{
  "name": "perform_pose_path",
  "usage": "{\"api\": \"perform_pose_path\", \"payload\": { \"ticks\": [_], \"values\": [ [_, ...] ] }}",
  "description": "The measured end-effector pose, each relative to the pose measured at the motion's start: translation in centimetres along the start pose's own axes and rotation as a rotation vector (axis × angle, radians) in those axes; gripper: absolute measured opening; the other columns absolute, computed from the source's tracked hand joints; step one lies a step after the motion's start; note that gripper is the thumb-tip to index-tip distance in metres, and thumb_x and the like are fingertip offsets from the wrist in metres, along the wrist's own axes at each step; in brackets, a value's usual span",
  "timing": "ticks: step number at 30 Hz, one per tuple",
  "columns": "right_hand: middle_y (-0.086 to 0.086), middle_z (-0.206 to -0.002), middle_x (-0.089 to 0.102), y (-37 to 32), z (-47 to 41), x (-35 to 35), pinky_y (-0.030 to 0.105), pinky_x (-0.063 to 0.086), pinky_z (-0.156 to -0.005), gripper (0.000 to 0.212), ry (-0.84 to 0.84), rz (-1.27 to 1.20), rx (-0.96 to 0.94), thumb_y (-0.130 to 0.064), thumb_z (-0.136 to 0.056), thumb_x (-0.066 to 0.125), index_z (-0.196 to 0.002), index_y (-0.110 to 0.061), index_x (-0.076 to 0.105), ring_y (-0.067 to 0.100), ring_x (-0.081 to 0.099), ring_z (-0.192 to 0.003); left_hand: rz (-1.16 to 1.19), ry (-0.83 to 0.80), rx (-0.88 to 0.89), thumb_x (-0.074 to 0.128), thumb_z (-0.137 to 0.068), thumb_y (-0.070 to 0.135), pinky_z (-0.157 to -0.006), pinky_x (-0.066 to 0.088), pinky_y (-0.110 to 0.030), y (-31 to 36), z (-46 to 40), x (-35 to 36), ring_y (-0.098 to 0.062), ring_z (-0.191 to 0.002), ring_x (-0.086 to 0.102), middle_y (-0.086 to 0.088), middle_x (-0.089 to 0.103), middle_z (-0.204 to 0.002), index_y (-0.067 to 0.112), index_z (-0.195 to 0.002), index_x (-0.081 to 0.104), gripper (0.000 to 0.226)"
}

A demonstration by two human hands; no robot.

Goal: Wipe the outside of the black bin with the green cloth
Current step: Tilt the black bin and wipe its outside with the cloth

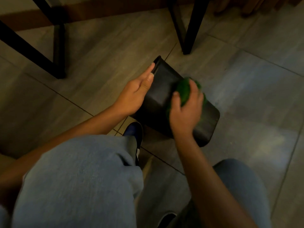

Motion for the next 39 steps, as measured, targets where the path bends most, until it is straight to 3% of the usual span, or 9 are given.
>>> {"api": "perform_pose_path", "payload": {
  "ticks": [5,7,11,20,23,26,32,37,39],
  "values": [
    [0.018,-0.148,0.053,-7.6,2.5,3.9,0.053,0.045,-0.109,0.050,-0.066,0.014,-0.328,-0.037,-0.099,0.057,-0.147,-0.021,0.055,0.034,0.051,-0.138,0.008,0.146,-0.024,0.035,-0.110,0.025,-0.108,0.032,-0.007,-1.1,0.3,-1.7,0.022,-0.124,0.044,0.007,0.043,-0.148,0.007,-0.153,0.035,0.047],
    [0.016,-0.148,0.055,-6.4,3.5,3.6,0.055,0.037,-0.117,0.049,-0.079,0.072,-0.376,-0.039,-0.101,0.057,-0.147,-0.022,0.055,0.032,0.048,-0.142,-0.035,0.156,-0.022,0.042,-0.108,0.016,-0.106,0.036,-0.008,-1.3,0.3,-2.1,0.021,-0.122,0.048,0.010,0.045,-0.144,0.007,-0.153,0.035,0.046],
    [0.013,-0.148,0.055,2.2,4.0,0.2,0.060,0.032,-0.119,0.052,-0.021,0.119,-0.154,-0.047,-0.098,0.058,-0.146,-0.030,0.048,0.031,0.047,-0.143,-0.045,0.167,-0.015,0.046,-0.107,0.018,-0.116,0.041,-0.039,-1.8,0.2,-2.7,-0.016,-0.139,0.049,-0.007,0.047,-0.153,0.012,-0.155,0.034,0.050],
    [0.013,-0.144,0.051,11.6,0.5,-4.8,0.048,0.040,-0.117,0.061,0.172,-0.133,0.252,-0.039,-0.096,0.063,-0.149,-0.013,0.048,0.026,0.051,-0.135,-0.117,0.155,0.001,0.045,-0.107,0.021,-0.118,0.034,-0.022,-1.5,-0.7,-2.4,-0.005,-0.141,0.040,0.002,0.040,-0.156,0.016,-0.157,0.030,0.052],
    [0.015,-0.143,0.050,10.3,-2.2,-6.0,0.046,0.042,-0.116,0.055,0.099,0.079,0.215,-0.031,-0.096,0.067,-0.147,-0.020,0.052,0.032,0.051,-0.132,-0.126,0.197,-0.023,0.044,-0.108,0.018,-0.106,0.028,0.000,-1.6,-0.6,-2.7,0.024,-0.127,0.036,0.013,0.035,-0.148,0.012,-0.157,0.029,0.052],
    [0.002,-0.138,0.054,7.5,-4.5,-8.4,0.034,0.045,-0.106,0.065,-0.041,0.123,0.190,-0.025,-0.092,0.076,-0.149,-0.031,0.046,0.022,0.056,-0.124,-0.125,0.221,-0.031,0.042,-0.108,0.017,-0.098,0.027,0.005,-1.5,-0.5,-2.6,0.040,-0.110,0.032,0.015,0.036,-0.144,0.011,-0.157,0.029,0.050],
    [-0.007,-0.109,0.064,4.2,-5.1,-6.3,0.031,0.053,-0.079,0.052,-0.470,0.042,0.128,-0.052,-0.089,0.074,-0.132,-0.029,0.056,0.014,0.065,-0.095,-0.137,0.240,-0.051,0.042,-0.108,0.020,-0.108,0.033,-0.005,-1.3,-0.4,-2.8,0.020,-0.124,0.039,0.016,0.040,-0.144,0.014,-0.157,0.030,0.050],
    [0.009,-0.154,0.047,7.7,-3.6,-6.2,0.044,0.039,-0.116,0.075,-0.037,0.144,0.135,-0.067,-0.095,0.052,-0.154,-0.022,0.041,0.028,0.045,-0.142,-0.121,0.233,-0.032,0.042,-0.108,0.022,-0.119,0.033,-0.027,-1.2,0.0,-2.6,-0.007,-0.143,0.040,0.002,0.040,-0.157,0.017,-0.157,0.028,0.051],
    [0.008,-0.157,0.043,8.2,-2.7,-6.7,0.041,0.035,-0.120,0.067,0.119,0.087,0.127,-0.059,-0.099,0.052,-0.154,-0.022,0.043,0.023,0.041,-0.145,-0.131,0.230,-0.032,0.042,-0.109,0.023,-0.119,0.033,-0.026,-1.3,-0.1,-2.5,-0.008,-0.143,0.039,0.000,0.040,-0.158,0.017,-0.158,0.028,0.051]
  ]
}}
Point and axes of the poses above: each hand's wrist, its own z-axis away from the middle knuckle, its own x-axis out of the palm, y = z × x, the point moved 8 cm from there along -z, towards the middle knuckle
